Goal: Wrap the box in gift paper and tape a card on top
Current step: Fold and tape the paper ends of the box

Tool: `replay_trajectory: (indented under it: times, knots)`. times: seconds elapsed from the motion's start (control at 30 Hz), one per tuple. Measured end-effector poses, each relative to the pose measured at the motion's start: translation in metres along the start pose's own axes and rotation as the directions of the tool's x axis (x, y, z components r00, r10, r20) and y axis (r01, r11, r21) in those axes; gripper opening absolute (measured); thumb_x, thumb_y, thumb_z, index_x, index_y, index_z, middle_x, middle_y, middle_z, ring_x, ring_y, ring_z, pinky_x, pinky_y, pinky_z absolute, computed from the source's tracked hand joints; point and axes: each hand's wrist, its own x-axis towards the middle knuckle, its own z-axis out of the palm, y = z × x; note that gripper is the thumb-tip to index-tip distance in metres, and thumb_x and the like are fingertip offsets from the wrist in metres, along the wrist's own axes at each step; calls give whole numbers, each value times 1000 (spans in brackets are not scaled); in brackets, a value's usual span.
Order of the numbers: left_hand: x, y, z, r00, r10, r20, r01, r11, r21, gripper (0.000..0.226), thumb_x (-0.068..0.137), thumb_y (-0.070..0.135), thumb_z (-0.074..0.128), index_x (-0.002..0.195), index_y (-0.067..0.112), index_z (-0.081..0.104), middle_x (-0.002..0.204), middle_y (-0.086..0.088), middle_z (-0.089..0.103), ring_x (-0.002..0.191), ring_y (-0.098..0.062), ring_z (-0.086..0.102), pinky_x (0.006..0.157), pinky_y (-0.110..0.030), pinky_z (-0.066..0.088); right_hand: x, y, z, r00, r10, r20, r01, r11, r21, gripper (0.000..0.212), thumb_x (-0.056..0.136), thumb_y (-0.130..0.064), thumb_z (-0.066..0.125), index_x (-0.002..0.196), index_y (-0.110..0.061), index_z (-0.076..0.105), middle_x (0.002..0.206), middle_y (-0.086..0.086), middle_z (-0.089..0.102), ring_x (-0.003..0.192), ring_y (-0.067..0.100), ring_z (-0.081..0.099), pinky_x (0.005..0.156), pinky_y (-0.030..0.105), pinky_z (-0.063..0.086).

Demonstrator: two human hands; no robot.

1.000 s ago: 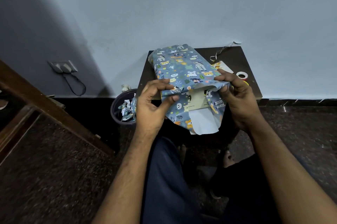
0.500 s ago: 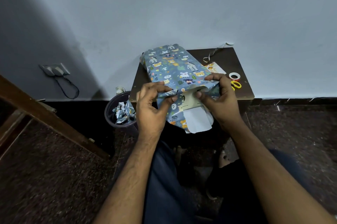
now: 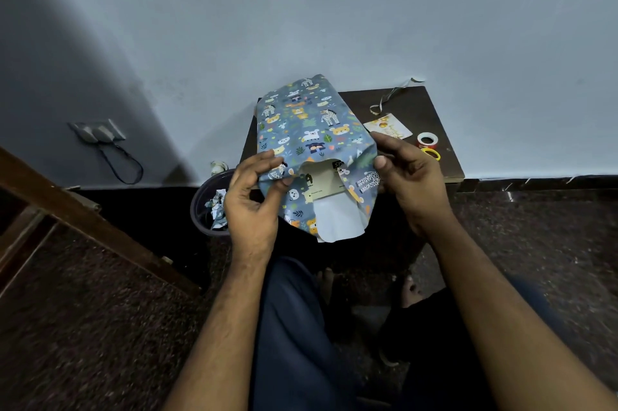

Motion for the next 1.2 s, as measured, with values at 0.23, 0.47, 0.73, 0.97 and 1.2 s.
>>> replay_trajectory:
  times: [0.23,0.47,0.73,0.97,1.2]
  knots:
    - [-2,4,9,1000,10,29,-11,1000,12,30,80,2,81,106,15,73,114,-9,69,116,-24,63,104,-28,44,-1,8,7,985,-125,-115,89,956,-279,52,81,-6,84,124,-23,60,116,0,66,99,8,62,89,25,50]
    - [-5,5,11,995,45,91,-52,995,81,28,87,-8,72,112,2,73,118,-13,67,120,-18,61,105,-22,43,-3,7,11,969,-170,-178,82,906,-416,60,75,-20,90,122,-25,53,116,8,61,97,4,56,83,14,45]
    - [-7,1,6,991,68,118,-82,989,121,26,93,-6,63,116,2,72,127,-14,64,127,-25,58,109,-30,43,-2,1,-1,972,-234,18,205,811,-549,56,92,-22,75,141,-32,51,111,5,45,103,-1,48,90,8,37]
    - [-4,2,2,992,27,127,-41,994,103,28,88,-9,64,105,9,77,124,-11,66,123,-23,60,106,-28,44,1,4,-9,959,-259,112,267,700,-663,40,98,-6,61,128,-31,69,118,-4,42,113,10,54,95,19,46]
    - [-3,4,1,994,-13,108,7,998,56,31,84,-13,62,103,5,78,124,-10,68,123,-20,61,107,-27,44,-1,2,-5,926,-365,101,326,631,-704,41,90,-3,63,120,-29,75,126,-3,47,99,14,59,82,32,53]
